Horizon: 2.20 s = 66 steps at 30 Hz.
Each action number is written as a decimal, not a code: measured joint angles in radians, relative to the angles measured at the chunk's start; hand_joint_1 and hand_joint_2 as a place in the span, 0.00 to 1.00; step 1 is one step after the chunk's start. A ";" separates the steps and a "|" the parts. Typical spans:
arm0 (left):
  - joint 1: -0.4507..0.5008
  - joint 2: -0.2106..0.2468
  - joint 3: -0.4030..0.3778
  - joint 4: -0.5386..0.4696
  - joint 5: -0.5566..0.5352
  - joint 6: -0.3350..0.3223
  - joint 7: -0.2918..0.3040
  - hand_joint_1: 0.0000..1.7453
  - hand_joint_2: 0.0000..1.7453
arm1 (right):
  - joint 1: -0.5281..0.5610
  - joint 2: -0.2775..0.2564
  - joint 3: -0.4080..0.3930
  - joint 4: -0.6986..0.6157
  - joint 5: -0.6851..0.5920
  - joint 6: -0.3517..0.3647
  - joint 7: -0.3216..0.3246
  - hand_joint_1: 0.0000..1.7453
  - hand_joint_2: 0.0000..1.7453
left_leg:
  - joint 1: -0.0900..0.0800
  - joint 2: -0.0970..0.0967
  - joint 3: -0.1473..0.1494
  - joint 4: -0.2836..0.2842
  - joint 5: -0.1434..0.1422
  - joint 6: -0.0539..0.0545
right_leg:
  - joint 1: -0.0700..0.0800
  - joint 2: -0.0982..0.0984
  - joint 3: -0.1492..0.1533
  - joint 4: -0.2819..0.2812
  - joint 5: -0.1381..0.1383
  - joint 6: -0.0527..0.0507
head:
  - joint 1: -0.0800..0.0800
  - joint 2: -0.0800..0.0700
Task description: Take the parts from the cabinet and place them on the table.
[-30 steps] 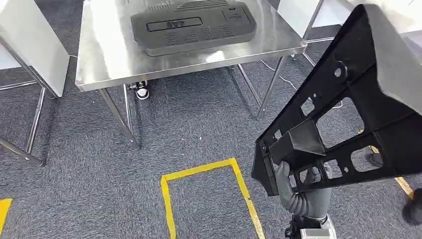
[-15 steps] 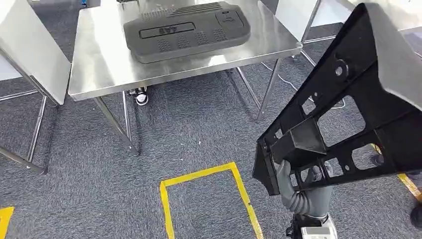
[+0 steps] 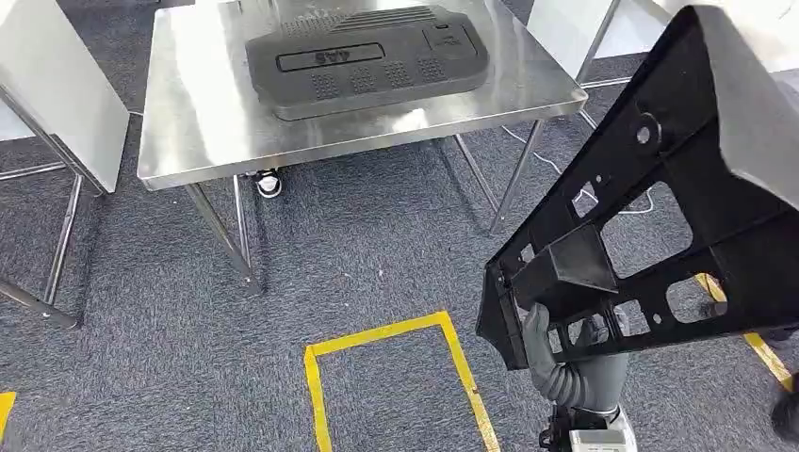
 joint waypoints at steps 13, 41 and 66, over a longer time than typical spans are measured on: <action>0.003 -0.001 -0.001 0.000 0.000 0.000 0.000 0.00 1.00 | 0.006 0.002 -0.001 0.000 0.000 0.000 0.000 1.00 1.00 | -0.005 0.007 -0.156 0.315 -0.138 -0.049 | 0.004 -0.003 0.143 -0.197 0.036 -0.072 | -0.002 0.000; 0.000 -0.005 -0.005 0.000 -0.001 -0.001 0.003 0.00 1.00 | 0.023 0.003 -0.003 -0.001 0.009 -0.005 0.002 1.00 1.00 | -0.009 0.007 -0.023 0.199 -0.113 -0.038 | -0.004 -0.009 0.133 -0.196 0.051 -0.059 | 0.007 0.000; 0.002 -0.007 -0.001 0.000 0.024 -0.009 0.008 0.00 1.00 | 0.022 0.005 -0.002 -0.001 0.037 -0.007 0.011 1.00 1.00 | -0.020 -0.016 0.000 0.008 -0.016 -0.008 | 0.015 -0.003 0.087 -0.176 0.063 -0.024 | 0.020 0.000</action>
